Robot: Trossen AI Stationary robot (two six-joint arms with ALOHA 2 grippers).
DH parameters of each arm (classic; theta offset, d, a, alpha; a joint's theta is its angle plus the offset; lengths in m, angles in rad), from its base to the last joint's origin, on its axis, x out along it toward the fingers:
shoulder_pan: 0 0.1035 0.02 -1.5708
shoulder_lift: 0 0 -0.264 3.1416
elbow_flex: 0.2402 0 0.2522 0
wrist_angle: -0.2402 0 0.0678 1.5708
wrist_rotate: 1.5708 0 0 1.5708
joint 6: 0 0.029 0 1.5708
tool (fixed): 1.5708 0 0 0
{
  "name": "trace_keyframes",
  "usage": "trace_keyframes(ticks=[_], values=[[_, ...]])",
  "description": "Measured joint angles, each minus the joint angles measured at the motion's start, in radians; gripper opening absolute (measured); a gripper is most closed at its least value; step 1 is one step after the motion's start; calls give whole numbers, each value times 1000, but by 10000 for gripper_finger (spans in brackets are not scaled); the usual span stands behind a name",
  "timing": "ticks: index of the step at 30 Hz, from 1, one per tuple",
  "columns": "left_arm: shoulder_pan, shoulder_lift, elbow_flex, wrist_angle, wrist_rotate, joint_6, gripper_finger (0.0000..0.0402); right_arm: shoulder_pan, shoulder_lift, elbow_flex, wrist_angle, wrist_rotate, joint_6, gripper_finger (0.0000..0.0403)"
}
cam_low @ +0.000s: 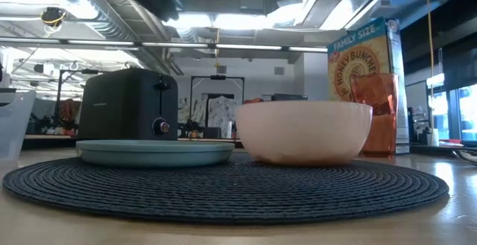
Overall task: Arrange a breakfast setting
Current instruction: Put the bread on the blue plate
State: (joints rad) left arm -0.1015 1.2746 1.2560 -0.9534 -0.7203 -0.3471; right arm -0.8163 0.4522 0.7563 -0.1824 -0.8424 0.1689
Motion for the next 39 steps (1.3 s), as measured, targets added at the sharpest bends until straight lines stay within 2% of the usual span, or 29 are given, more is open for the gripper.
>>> trace_keyframes(ticks=[3, 5, 8, 16, 22, 26, 30, 34, 39], values=[[60, -63, 0, -65, -80, -122, 304, 25, 3, 0, 16, 59, 38, 247], [137, -111, 2, -87, -33, -141, 304, 55, 7, 0, -7, 152, 42, 236], [260, -161, 2, -135, 94, 62, 300, 108, 22, 0, -28, 245, -19, 221], [477, -178, 1, -167, 174, 474, 252, 287, 111, 0, -33, 280, -127, 193], [618, -128, 2, -171, 238, 678, 222, 440, 194, -3, -34, 525, -187, 181], [677, -104, 2, -196, 277, 815, 209, 522, 230, -53, -14, 654, -229, 176], [710, -90, 2, -218, 277, 914, 198, 549, 243, -64, 37, 718, -278, 174], [748, -72, 2, -217, 279, 934, 192, 548, 236, -64, 36, 719, -280, 174], [797, -31, 2, -224, 329, 967, 187, 548, 235, -64, 38, 719, -282, 174]])
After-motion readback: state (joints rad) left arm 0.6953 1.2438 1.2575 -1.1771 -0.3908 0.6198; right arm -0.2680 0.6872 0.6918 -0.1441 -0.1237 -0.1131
